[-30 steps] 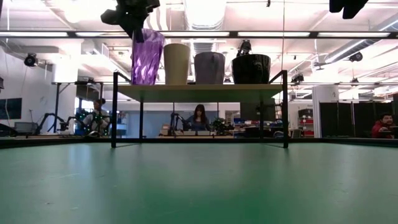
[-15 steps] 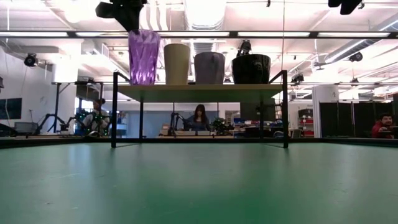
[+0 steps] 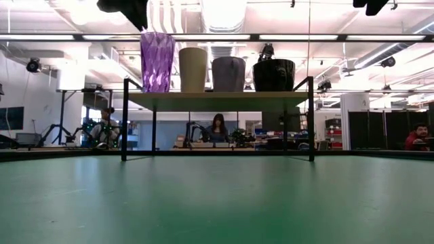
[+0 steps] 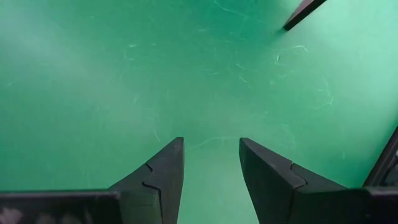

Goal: Stack small to large cups/mugs on shelf
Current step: Return to Home Position

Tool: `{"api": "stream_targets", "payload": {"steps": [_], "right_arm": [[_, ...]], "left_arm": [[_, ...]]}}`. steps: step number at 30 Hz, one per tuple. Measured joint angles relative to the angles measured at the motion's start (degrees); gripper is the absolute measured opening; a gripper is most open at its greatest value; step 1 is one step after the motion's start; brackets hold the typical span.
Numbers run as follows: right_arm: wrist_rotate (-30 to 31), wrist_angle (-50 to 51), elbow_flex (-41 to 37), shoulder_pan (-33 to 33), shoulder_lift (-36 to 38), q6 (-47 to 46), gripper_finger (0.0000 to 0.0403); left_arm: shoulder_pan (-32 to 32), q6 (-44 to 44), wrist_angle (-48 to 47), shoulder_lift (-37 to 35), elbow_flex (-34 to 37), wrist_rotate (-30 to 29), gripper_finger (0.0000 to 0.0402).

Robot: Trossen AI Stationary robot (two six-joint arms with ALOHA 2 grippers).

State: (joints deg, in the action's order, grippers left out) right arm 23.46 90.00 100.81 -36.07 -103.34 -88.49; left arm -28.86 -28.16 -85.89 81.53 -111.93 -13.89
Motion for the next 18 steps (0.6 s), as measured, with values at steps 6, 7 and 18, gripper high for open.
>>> {"api": "stream_targets", "payload": {"steps": [6,7,18], "right_arm": [[6.0,-0.1,0.0,1.0,5.8,2.9,0.0148],[8.3,-0.1,0.4,1.4,7.5,4.1,0.0148],[30.3,-18.8,5.9,-2.6,23.2,26.6,0.0148]], "left_arm": [[3.9,0.0,6.7,-4.8,-1.8,6.8,0.0064],[5.6,0.0,9.4,-6.0,-1.8,8.1,0.0064],[43.6,6.8,47.4,-15.4,12.5,7.4,0.0064]]}}
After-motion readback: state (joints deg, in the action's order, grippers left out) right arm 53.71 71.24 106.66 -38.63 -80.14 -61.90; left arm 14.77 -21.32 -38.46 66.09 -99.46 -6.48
